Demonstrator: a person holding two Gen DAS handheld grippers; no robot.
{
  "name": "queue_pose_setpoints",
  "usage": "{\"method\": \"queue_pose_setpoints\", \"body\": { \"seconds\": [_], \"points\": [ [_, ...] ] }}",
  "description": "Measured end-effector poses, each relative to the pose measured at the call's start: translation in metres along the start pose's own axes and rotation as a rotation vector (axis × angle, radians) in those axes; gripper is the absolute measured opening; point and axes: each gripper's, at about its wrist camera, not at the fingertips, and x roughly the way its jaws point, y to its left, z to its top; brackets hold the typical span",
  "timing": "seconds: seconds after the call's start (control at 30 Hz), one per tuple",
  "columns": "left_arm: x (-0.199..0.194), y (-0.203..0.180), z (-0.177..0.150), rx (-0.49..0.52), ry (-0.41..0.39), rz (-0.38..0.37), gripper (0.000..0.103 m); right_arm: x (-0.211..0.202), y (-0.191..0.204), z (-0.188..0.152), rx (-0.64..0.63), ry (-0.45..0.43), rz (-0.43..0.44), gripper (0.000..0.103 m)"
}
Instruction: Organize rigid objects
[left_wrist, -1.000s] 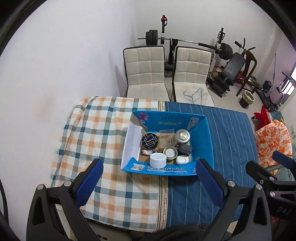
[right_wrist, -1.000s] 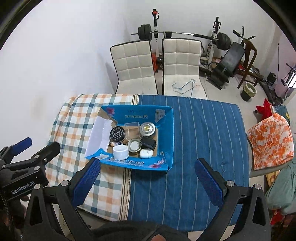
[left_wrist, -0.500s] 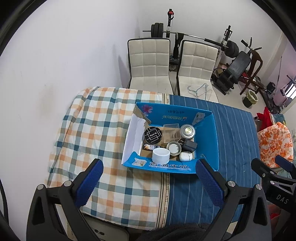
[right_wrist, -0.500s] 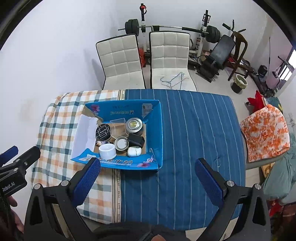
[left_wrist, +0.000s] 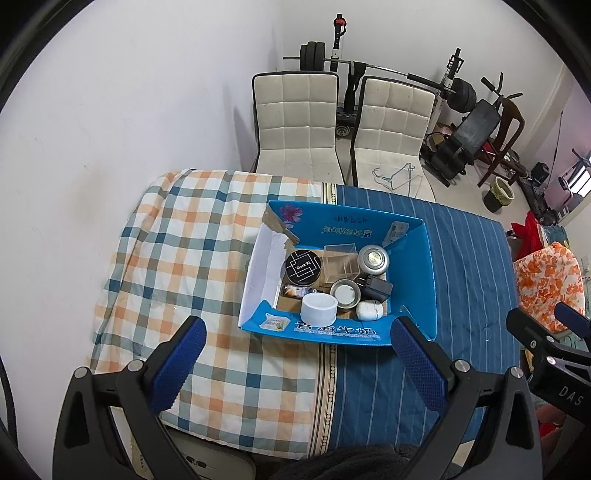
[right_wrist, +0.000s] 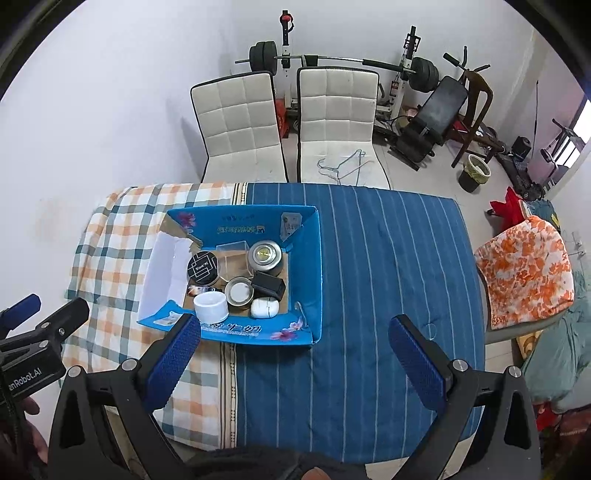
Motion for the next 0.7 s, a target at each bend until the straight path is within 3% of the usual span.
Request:
{"method": "queue_pose_setpoints", "body": {
  "seconds": [0.7],
  "points": [
    [-0.008,-0.002,0.003,-0.003,-0.021,0.009,0.102,-0.013,-0.006,0.005,0.000,-0.029,-0.004,0.103]
  ]
}}
